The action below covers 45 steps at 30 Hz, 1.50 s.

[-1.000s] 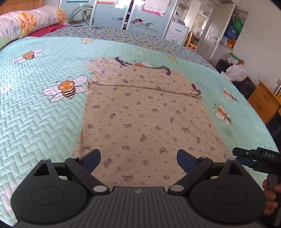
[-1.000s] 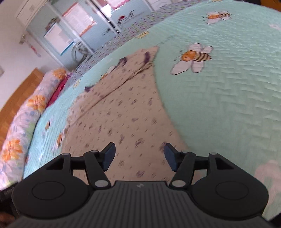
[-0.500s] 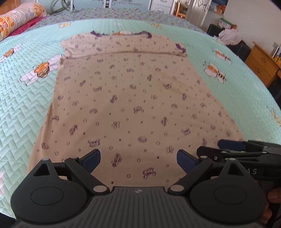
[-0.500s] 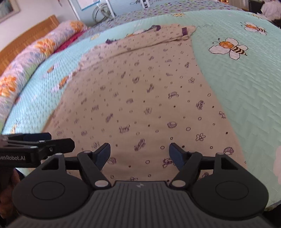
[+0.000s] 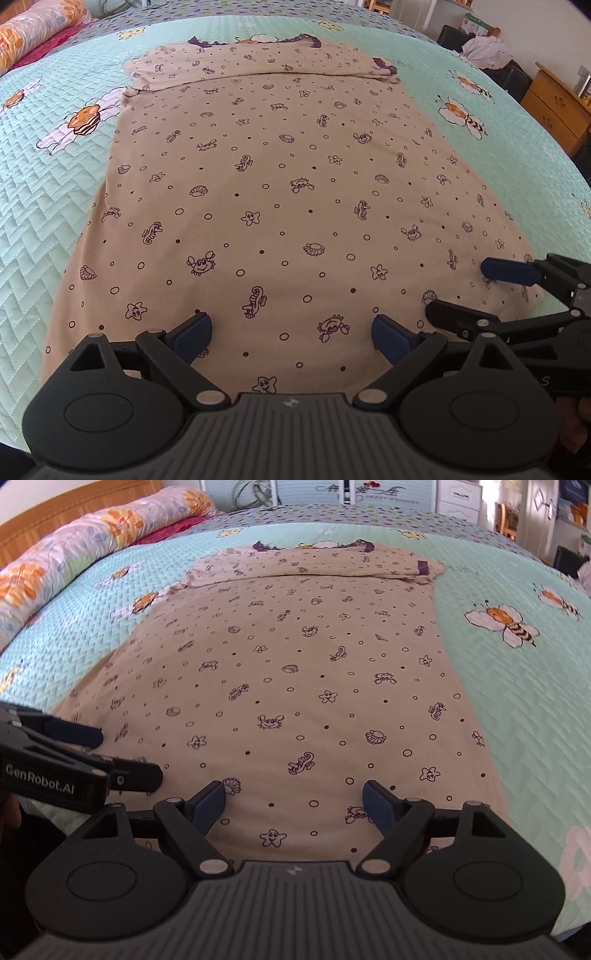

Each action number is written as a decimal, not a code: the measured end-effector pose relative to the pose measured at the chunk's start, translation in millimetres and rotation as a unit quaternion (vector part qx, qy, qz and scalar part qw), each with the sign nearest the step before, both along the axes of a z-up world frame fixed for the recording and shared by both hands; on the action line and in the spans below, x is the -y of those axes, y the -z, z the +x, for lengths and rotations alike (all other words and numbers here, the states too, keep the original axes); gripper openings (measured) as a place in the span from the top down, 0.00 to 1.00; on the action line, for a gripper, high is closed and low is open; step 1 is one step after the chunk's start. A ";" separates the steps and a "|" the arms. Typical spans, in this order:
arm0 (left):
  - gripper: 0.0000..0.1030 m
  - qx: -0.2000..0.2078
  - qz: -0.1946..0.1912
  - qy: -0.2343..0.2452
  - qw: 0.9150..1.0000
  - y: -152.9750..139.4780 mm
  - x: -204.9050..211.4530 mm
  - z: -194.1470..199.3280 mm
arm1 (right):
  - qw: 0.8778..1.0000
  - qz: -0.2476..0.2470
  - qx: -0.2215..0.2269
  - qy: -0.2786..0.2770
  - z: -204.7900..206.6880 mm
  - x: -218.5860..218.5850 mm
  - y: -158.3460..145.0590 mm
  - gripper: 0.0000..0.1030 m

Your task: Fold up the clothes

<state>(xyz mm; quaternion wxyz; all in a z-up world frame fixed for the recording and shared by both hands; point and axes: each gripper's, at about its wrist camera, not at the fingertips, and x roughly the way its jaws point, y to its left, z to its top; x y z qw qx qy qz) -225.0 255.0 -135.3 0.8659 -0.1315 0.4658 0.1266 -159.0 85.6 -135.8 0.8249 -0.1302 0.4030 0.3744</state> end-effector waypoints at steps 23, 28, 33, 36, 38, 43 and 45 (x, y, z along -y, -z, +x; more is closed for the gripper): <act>0.09 0.043 0.079 0.016 0.996 -35.8 -16.6 -11.7 | 0.998 0.026 0.056 0.002 13.0 -5.0 -34.0 0.20; 0.10 0.003 0.056 -0.017 0.998 4.3 -39.9 -30.9 | 0.999 -0.002 0.039 0.003 25.5 -1.2 -3.4 0.20; 0.11 0.017 0.041 -0.044 0.998 -1.1 -63.4 -94.2 | 0.999 -0.002 0.028 0.025 25.3 63.7 4.9 0.20; 0.12 0.025 0.039 -0.071 0.996 -16.5 -66.5 -100.3 | 0.997 0.023 0.018 0.072 24.6 89.7 -9.4 0.20; 0.11 0.060 0.036 -0.056 0.996 -30.1 -59.2 -89.3 | 0.995 0.056 0.018 0.080 23.0 89.2 -20.4 0.20; 0.11 0.044 0.058 -0.026 0.997 -17.1 -48.2 -43.7 | 0.996 0.073 0.018 0.048 21.5 41.2 -25.5 0.20; 0.13 0.027 0.035 -0.047 0.998 -0.3 -62.7 -47.8 | 0.998 0.050 0.010 0.029 21.4 22.4 -14.9 0.20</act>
